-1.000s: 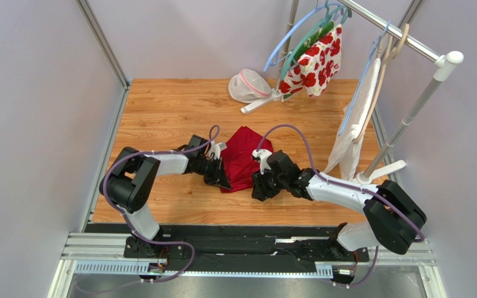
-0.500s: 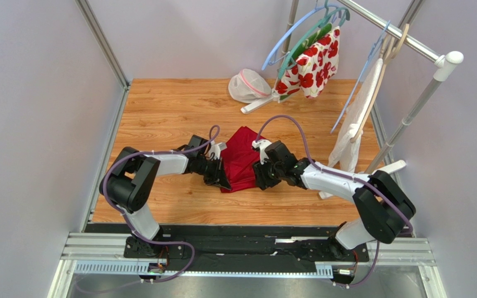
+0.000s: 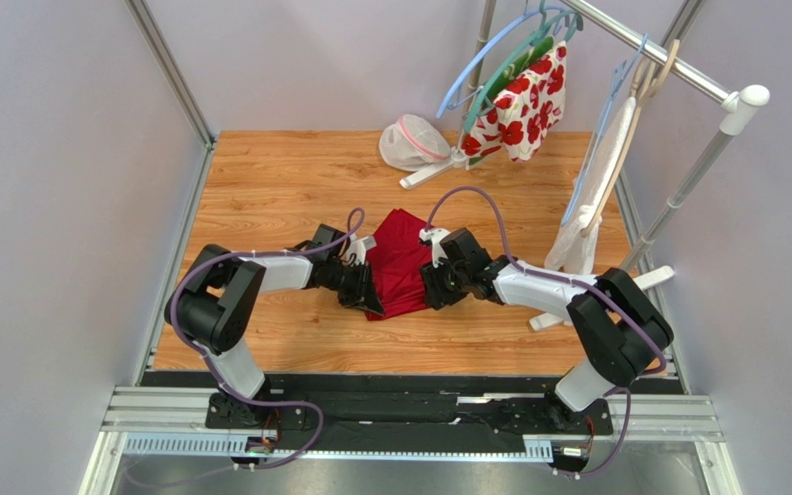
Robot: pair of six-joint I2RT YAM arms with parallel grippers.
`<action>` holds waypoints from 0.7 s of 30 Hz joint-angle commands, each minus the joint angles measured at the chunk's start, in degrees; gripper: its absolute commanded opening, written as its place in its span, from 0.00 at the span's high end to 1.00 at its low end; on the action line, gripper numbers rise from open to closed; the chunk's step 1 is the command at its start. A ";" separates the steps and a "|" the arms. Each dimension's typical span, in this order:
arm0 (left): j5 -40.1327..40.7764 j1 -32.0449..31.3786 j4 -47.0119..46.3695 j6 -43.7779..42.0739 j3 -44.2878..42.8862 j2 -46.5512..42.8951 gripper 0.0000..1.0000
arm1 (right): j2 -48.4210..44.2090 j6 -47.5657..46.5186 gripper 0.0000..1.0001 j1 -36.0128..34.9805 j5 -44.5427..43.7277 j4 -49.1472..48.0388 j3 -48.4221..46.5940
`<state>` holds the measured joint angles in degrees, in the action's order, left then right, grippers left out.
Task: Fold the napkin, place the utensils inside, and roll it up
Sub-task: Roll the napkin with the utensil
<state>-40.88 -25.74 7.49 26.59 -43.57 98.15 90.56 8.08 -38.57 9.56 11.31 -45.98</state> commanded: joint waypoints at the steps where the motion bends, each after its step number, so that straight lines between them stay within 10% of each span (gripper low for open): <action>1: 3.00 0.34 2.26 -0.92 -0.72 -4.45 0.69 | 2.69 0.01 0.53 1.04 -1.91 0.20 0.01; 13: 17.24 0.34 13.44 0.21 -0.12 -23.25 0.33 | 6.02 1.33 0.54 1.48 -1.39 2.22 -2.01; 21: 14.61 -0.01 5.36 7.41 10.60 -29.32 0.28 | 6.91 1.50 0.54 1.39 -0.78 2.75 -2.80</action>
<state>-25.34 -25.71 17.04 29.12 -37.19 69.95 94.24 9.23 -37.41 9.74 10.17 -49.34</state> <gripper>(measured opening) 0.712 0.462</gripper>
